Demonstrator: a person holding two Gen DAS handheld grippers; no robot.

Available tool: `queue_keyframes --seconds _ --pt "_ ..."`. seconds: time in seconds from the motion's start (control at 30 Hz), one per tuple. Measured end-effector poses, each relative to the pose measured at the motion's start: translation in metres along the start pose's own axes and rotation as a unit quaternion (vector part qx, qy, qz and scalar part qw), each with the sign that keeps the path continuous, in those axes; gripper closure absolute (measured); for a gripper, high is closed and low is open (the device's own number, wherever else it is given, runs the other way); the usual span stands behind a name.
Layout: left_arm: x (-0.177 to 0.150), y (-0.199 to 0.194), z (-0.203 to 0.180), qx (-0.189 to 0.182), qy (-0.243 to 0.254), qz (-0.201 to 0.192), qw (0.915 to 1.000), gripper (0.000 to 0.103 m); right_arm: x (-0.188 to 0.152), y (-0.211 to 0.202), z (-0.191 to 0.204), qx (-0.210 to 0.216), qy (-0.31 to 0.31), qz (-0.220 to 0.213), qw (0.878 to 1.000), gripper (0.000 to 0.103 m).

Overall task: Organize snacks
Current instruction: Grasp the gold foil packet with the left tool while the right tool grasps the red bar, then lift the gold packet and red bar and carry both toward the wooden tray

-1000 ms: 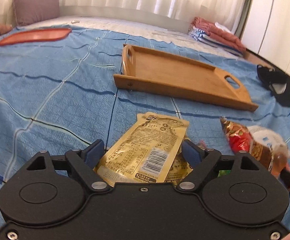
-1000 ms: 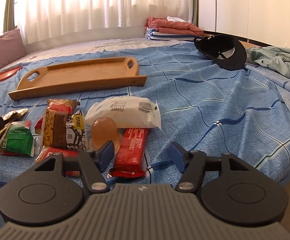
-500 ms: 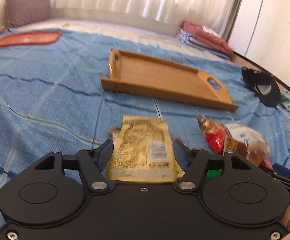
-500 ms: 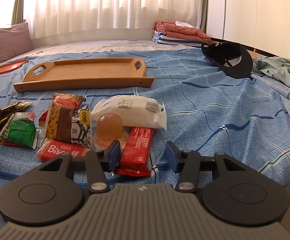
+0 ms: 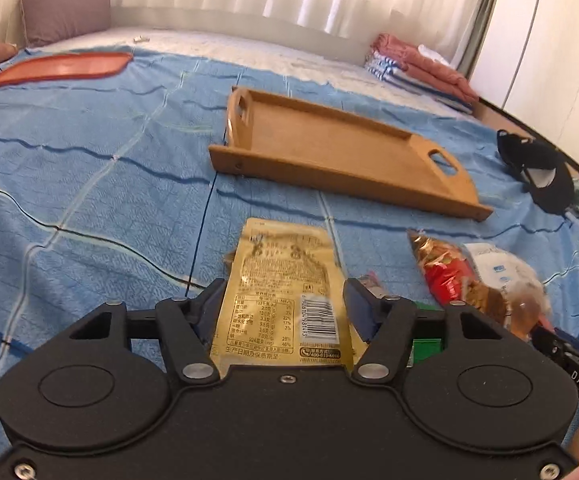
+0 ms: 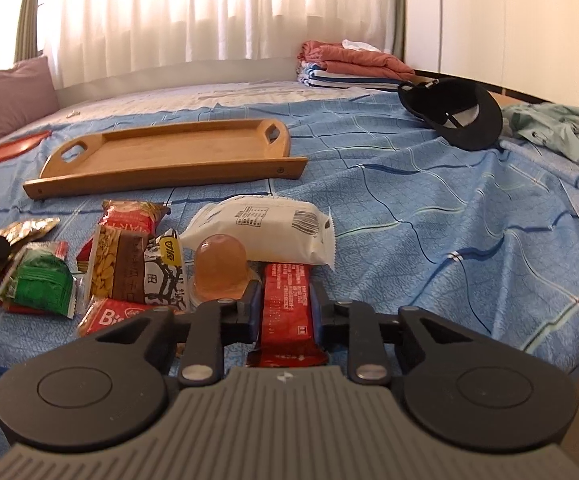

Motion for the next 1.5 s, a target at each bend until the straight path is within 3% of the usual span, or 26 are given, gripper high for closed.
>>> queue_keyframes --seconds 0.23,0.37,0.47,0.5,0.6,0.67,0.7,0.73,0.8,0.83,0.87,0.9,0.93,1.0,1.07,1.1,1.13,1.2,1.3,1.37,1.43,1.5 --pt "0.005 -0.023 0.001 -0.003 0.002 -0.013 0.9999 0.042 0.002 -0.023 -0.006 0.006 0.017 -0.008 1.0 0.073" --pt "-0.005 -0.027 -0.001 -0.004 0.004 0.009 0.9999 0.042 0.001 -0.033 -0.003 0.007 0.006 -0.005 1.0 0.072" --pt "-0.017 -0.025 -0.003 0.007 0.01 0.018 0.9998 0.037 -0.004 -0.033 0.0 -0.006 -0.008 -0.011 1.0 0.04" --pt "-0.018 -0.025 -0.004 0.016 0.016 0.018 0.9996 0.032 -0.005 -0.031 0.0 -0.008 -0.01 -0.011 1.0 0.036" --pt "-0.017 -0.025 -0.008 0.018 0.022 0.008 0.9996 0.026 -0.006 -0.024 0.001 -0.007 -0.006 -0.012 1.0 0.036" --pt "-0.014 -0.024 -0.007 0.015 0.012 0.007 0.9998 0.027 -0.007 -0.019 0.003 -0.013 -0.013 -0.012 1.0 0.036" --pt "-0.012 -0.023 -0.007 0.012 0.007 0.007 0.9999 0.032 -0.008 -0.017 0.004 -0.016 -0.016 -0.011 1.0 0.036" --pt "-0.011 -0.022 -0.007 0.01 0.006 0.007 0.9999 0.046 -0.009 -0.015 0.004 -0.017 -0.018 -0.009 1.0 0.038" --pt "-0.01 -0.019 -0.007 0.016 0.02 0.016 0.9995 0.062 -0.012 -0.016 0.004 -0.016 -0.022 -0.005 1.0 0.064" --pt "-0.01 -0.019 -0.008 0.019 0.026 0.017 0.9993 0.067 -0.014 -0.016 0.005 -0.018 -0.025 -0.004 1.0 0.07" --pt "-0.011 -0.02 -0.008 0.022 0.03 0.017 0.9992 0.071 -0.015 -0.018 0.005 -0.018 -0.029 -0.004 0.999 0.074" --pt "-0.01 -0.023 -0.009 0.024 0.034 0.016 0.999 0.083 -0.015 -0.019 0.005 -0.016 -0.032 -0.004 0.999 0.074" --pt "-0.009 -0.025 -0.009 0.024 0.037 0.015 0.9989 0.085 -0.014 -0.021 0.004 -0.012 -0.031 -0.003 0.999 0.074" --pt "-0.008 -0.03 -0.011 0.026 0.042 0.01 0.9987 0.085 -0.01 -0.025 0.002 -0.005 -0.023 -0.005 1.0 0.073" --pt "-0.007 -0.035 -0.015 0.037 0.05 -0.003 0.998 0.057 -0.008 -0.027 0.001 -0.005 -0.021 -0.01 1.0 0.073" --pt "-0.007 -0.036 -0.017 0.043 0.053 -0.003 0.9977 0.028 -0.007 -0.028 0.002 -0.006 -0.021 -0.012 1.0 0.073" --pt "-0.008 -0.036 -0.02 0.04 0.056 -0.005 0.9976 0.019 -0.007 -0.028 0.001 -0.007 -0.019 -0.012 1.0 0.073" --pt "-0.012 -0.036 -0.026 0.024 0.063 -0.005 0.9977 0.02 -0.007 -0.028 0.002 -0.006 -0.015 -0.01 1.0 0.072" --pt "-0.017 -0.029 -0.035 0.034 0.073 0.008 0.9967 0.023 -0.011 -0.029 0.004 -0.004 -0.018 -0.006 1.0 0.072" --pt "-0.021 -0.025 -0.04 0.037 0.082 0.012 0.9959 0.042 -0.012 -0.031 0.005 -0.003 -0.024 -0.007 1.0 0.072" --pt "-0.024 -0.026 -0.045 0.037 0.094 0.014 0.9947 0.045 -0.012 -0.033 0.006 -0.002 -0.026 -0.008 1.0 0.072" --pt "-0.024 -0.032 -0.049 0.03 0.108 0.011 0.9936 0.058 -0.012 -0.035 0.006 0.001 -0.023 -0.008 1.0 0.073"
Point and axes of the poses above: each gripper's, at about its wrist camera, not at the fingertips, and y roughly the way its jaws point, z to its left, x to its top, the point moved 2 cm from there along y, roughly the way its jaws point, and after that the axes turned 9 degrees about y, right-handed, at the moved point
